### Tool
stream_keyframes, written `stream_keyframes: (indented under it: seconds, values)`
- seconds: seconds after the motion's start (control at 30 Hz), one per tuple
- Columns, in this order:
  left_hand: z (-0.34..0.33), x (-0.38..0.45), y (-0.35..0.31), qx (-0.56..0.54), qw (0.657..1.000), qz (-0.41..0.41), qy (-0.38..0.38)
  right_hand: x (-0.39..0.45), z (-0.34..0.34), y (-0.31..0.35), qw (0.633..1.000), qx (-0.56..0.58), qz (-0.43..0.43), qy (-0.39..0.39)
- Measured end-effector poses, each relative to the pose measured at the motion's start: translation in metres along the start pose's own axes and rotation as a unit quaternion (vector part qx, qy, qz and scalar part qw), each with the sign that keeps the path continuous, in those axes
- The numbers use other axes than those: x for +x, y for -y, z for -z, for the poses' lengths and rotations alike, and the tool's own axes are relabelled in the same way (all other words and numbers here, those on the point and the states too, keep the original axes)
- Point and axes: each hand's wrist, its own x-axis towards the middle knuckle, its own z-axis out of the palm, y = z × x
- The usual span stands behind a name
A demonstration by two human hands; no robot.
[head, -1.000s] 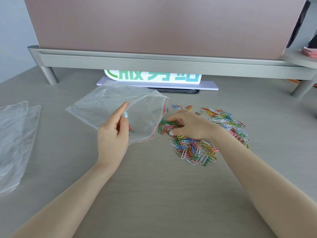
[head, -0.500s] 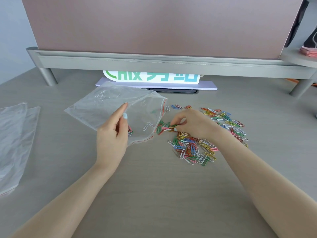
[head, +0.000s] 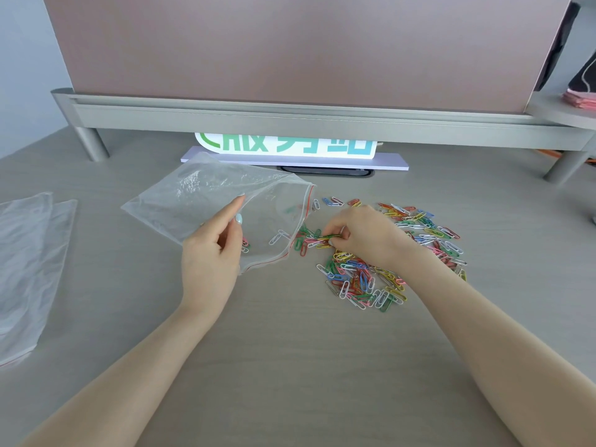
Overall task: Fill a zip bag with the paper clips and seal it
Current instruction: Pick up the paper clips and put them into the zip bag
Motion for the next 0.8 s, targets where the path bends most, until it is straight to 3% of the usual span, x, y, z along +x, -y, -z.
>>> stream_keyframes:
  seconds: [0.27,0.43,0.6,0.8]
  values:
    - [0.000,0.001,0.000,0.009,1.000,-0.013,0.003,-0.006,0.004,-0.002,0.995,0.100,-0.018,-0.009]
    - [-0.002,0.001,0.001,0.023,1.000,-0.010,0.018,-0.006,0.013,-0.001,0.973,0.219,-0.067,-0.040]
    - [-0.003,0.001,0.000,0.033,0.999,-0.020,0.022,0.004,0.016,0.023,0.946,0.313,-0.063,-0.060]
    - [0.000,0.004,-0.001,0.015,1.000,-0.017,0.002,0.034,-0.015,0.078,0.955,0.296,-0.010,-0.022]
